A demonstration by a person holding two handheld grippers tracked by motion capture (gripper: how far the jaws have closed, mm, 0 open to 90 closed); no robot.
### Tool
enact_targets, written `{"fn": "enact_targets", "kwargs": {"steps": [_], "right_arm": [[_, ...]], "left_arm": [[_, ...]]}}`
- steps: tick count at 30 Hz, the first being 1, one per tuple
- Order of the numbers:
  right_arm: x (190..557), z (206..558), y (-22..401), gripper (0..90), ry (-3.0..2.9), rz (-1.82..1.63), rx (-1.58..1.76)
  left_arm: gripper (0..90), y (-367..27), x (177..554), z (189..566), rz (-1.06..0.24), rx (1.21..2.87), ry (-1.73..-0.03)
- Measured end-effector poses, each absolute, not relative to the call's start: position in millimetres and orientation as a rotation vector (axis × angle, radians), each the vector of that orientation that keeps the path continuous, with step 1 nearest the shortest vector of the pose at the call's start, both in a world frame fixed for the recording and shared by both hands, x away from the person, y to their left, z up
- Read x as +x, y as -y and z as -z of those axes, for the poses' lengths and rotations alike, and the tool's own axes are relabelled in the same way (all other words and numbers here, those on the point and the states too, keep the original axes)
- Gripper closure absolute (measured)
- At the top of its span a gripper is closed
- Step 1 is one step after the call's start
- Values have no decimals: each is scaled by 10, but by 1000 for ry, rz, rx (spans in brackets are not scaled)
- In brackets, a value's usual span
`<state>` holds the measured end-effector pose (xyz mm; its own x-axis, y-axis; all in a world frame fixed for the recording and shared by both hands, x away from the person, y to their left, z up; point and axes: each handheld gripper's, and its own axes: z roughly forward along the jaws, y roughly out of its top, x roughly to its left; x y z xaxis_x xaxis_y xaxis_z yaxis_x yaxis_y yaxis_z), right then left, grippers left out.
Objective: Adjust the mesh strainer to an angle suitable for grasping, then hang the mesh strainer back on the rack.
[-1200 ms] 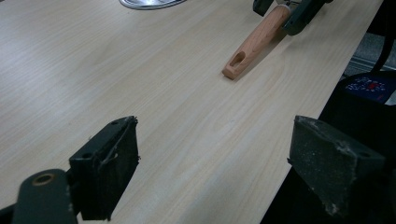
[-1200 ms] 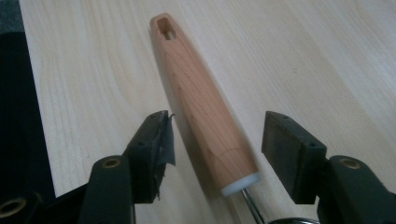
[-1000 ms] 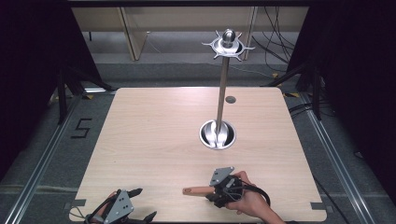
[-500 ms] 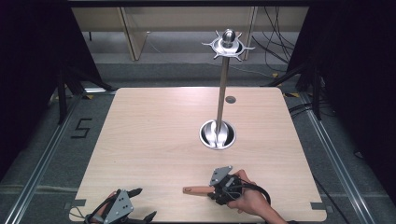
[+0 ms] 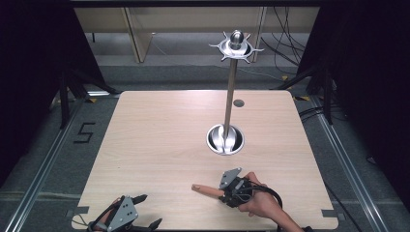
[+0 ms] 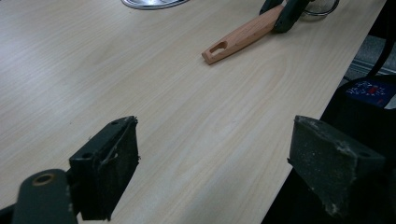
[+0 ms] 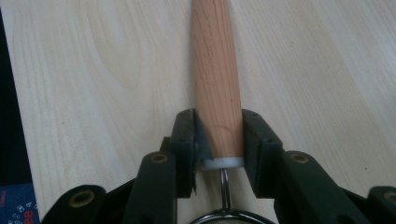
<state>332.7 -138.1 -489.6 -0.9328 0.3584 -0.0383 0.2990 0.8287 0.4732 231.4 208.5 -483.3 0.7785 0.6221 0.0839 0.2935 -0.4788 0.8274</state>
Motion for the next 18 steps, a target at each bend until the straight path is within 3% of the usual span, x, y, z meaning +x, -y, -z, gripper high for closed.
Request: {"fn": "enact_targets", "kwargs": {"steps": [18], "right_arm": [[3370,4800,1539,711,-2812,-819,645]], "left_arm": [[151,-2079,2298,4838,-462,2075,-691]]}}
